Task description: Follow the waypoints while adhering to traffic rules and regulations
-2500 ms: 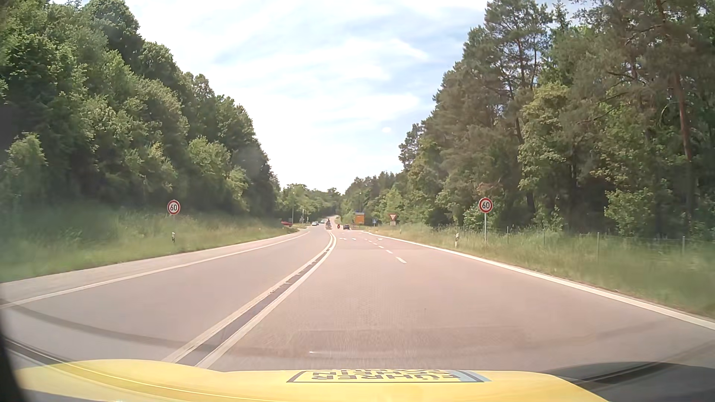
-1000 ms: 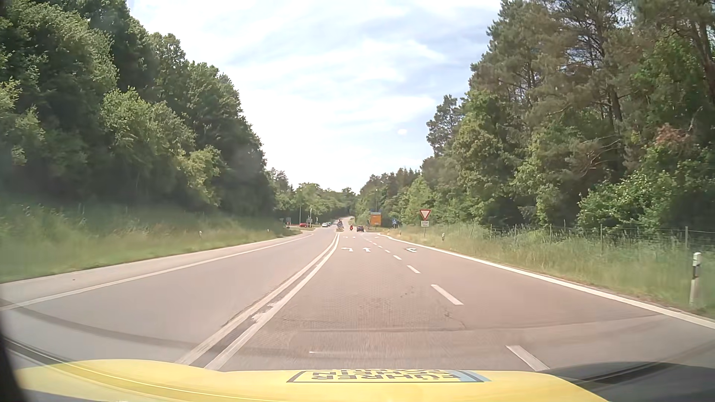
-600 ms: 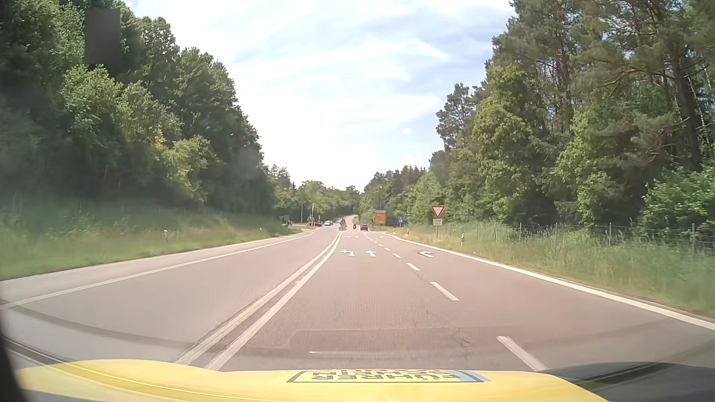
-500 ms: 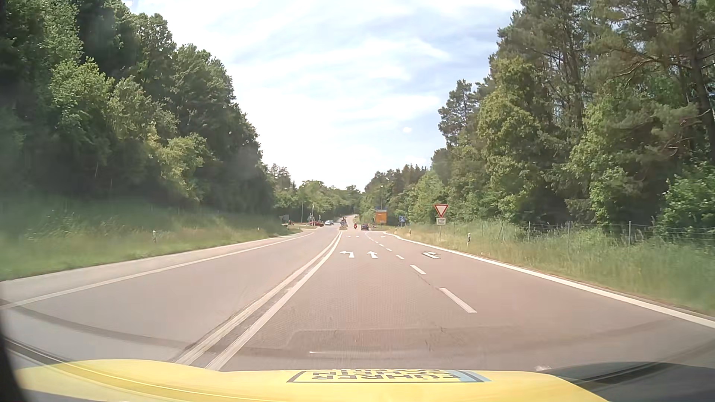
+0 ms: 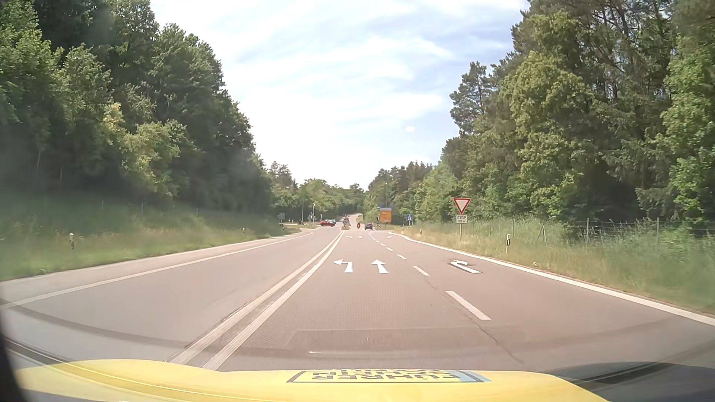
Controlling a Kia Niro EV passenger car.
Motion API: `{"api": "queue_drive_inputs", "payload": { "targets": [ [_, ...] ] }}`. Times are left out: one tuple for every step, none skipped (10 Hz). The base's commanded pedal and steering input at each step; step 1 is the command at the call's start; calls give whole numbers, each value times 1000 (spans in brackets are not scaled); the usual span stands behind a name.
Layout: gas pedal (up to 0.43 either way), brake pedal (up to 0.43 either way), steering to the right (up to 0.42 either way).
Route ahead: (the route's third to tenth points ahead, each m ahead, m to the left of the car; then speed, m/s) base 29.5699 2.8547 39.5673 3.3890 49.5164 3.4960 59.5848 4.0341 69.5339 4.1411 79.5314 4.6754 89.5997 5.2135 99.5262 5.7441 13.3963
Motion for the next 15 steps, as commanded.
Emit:
{"api": "queue_drive_inputs", "payload": {
  "targets": [
    [0, 146, -5],
    [0, 146, -5],
    [0, 146, -5],
    [0, 146, -4],
    [0, 152, -4],
    [0, 152, -4],
    [0, 152, -4],
    [0, 159, -4],
    [0, 159, -4],
    [0, 159, -4],
    [0, 165, -4],
    [0, 159, -4],
    [0, 165, -4],
    [0, 165, -4],
    [0, 165, -4]
  ]
}}
